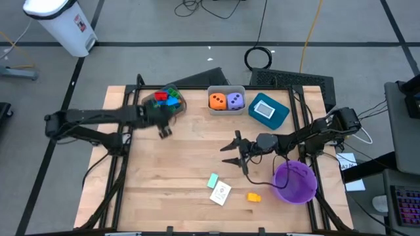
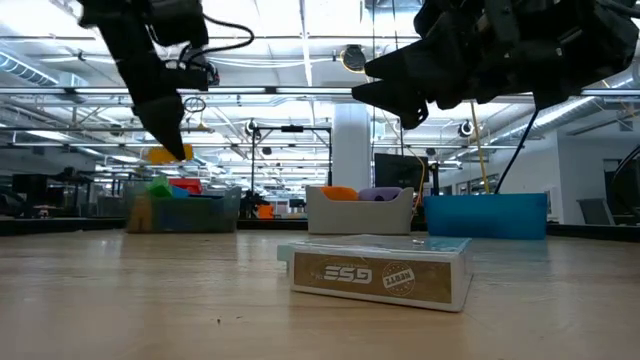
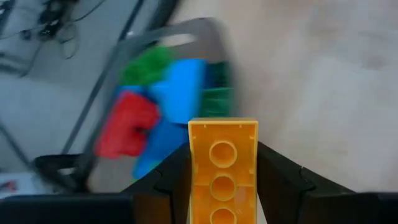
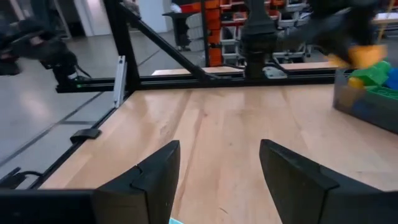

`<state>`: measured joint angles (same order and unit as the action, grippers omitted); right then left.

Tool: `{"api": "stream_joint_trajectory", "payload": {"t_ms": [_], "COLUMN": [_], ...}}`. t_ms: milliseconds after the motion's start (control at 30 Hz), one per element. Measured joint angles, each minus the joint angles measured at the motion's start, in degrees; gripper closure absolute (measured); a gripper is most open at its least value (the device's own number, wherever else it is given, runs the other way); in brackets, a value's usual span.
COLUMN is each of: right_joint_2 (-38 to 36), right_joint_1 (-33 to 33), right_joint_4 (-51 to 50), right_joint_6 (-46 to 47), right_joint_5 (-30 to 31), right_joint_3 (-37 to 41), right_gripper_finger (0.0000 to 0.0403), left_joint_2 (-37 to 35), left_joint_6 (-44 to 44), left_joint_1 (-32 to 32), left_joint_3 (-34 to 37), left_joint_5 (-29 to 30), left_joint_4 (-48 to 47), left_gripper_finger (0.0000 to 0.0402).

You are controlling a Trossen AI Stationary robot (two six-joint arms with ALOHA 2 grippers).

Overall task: Pick & Place Toys
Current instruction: Put the yellow gamepiece into the black bin

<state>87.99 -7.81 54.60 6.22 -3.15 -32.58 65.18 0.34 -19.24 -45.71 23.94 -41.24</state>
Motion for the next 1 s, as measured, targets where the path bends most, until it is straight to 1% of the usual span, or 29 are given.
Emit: {"api": "stream_joint_trajectory", "payload": {"t_ms": [67,200,400,433,567,667,800,1000], "right_joint_2": [0.00,0.00,0.00,0.00,0.00,0.00,0.00,0.00], "right_joint_1": [0.00,0.00,0.00,0.00,0.00,-0.01,-0.02,-0.02], "right_joint_4": [-0.06,-0.45,-0.82,-1.01,-1.30,-1.32,-1.32,-1.32], "right_joint_6": [0.00,0.00,-0.04,-0.04,-0.04,-0.04,0.04,0.13], "right_joint_5": [-0.08,-0.05,-0.03,-0.01,0.01,-0.01,-0.07,-0.09], "right_joint_3": [0.00,0.00,0.00,0.00,0.00,0.00,0.00,0.00], "right_gripper_finger": [0.0190,0.0190,0.0190,0.0190,0.0190,0.0190,0.0190,0.0190], "left_joint_2": [-0.08,0.08,0.18,0.18,0.33,1.44,3.45,6.11], "left_joint_6": [3.44,6.79,9.13,9.40,10.49,10.25,9.82,8.97], "left_joint_1": [-5.70,-15.10,-23.76,-24.75,-27.34,-28.56,-29.98,-29.97], "left_joint_3": [-0.45,-1.67,-1.75,-1.75,-1.75,-1.75,-1.75,-1.75], "left_joint_5": [-0.62,-2.44,-3.43,-3.50,-6.81,-6.95,-6.96,-6.99], "left_joint_4": [1.04,1.14,0.16,0.20,0.49,0.43,0.33,0.95], "left_gripper_finger": [0.0255,0.0255,0.0256,0.0256,0.0256,0.0253,0.0227,0.0182]}}
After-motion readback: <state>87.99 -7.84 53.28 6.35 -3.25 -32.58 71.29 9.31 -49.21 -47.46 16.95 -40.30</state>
